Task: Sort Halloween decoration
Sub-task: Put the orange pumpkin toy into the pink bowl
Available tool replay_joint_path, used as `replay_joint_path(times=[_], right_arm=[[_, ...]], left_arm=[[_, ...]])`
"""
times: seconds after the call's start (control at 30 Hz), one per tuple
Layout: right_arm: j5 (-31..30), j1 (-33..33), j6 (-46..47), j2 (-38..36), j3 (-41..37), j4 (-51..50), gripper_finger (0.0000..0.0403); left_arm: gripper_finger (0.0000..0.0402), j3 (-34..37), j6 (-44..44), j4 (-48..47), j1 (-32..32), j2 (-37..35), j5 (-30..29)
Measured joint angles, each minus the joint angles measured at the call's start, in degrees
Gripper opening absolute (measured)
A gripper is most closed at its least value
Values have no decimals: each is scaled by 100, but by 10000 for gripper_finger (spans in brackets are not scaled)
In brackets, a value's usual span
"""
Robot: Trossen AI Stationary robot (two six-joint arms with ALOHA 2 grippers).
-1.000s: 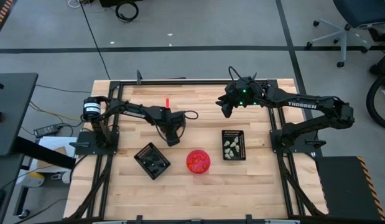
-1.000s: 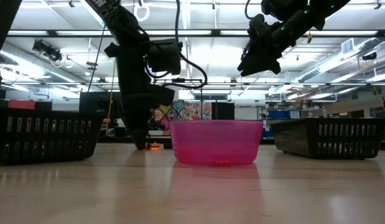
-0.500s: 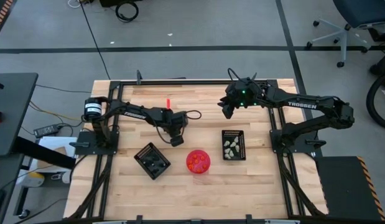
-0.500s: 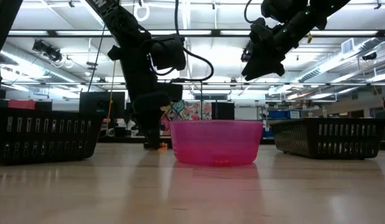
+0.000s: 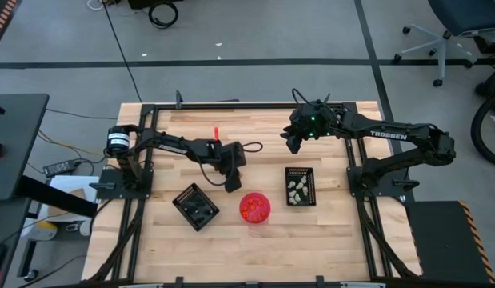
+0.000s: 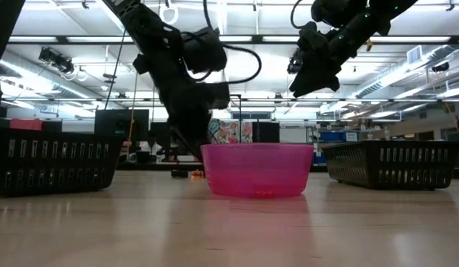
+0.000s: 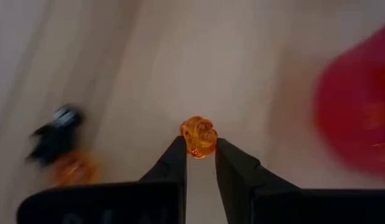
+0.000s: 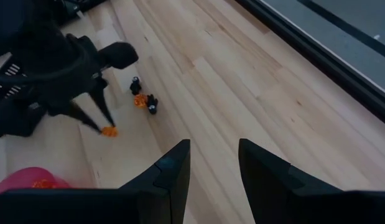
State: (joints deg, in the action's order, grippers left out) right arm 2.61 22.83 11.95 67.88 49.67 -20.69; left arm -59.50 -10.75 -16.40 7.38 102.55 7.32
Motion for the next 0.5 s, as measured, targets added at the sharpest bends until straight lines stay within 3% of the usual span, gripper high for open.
replay_joint_path(times=[0.1, 0.4, 0.5], right_arm=[[0, 0, -53, 0, 0, 0, 140], [0, 7, -57, -2, 0, 0, 140], [31, 9, -57, -2, 0, 0, 140]], left_arm=[[49, -9, -3, 32, -1, -55, 333], [47, -9, -247, 272, -47, -71, 395], [47, -11, -290, 398, -74, -116, 859]])
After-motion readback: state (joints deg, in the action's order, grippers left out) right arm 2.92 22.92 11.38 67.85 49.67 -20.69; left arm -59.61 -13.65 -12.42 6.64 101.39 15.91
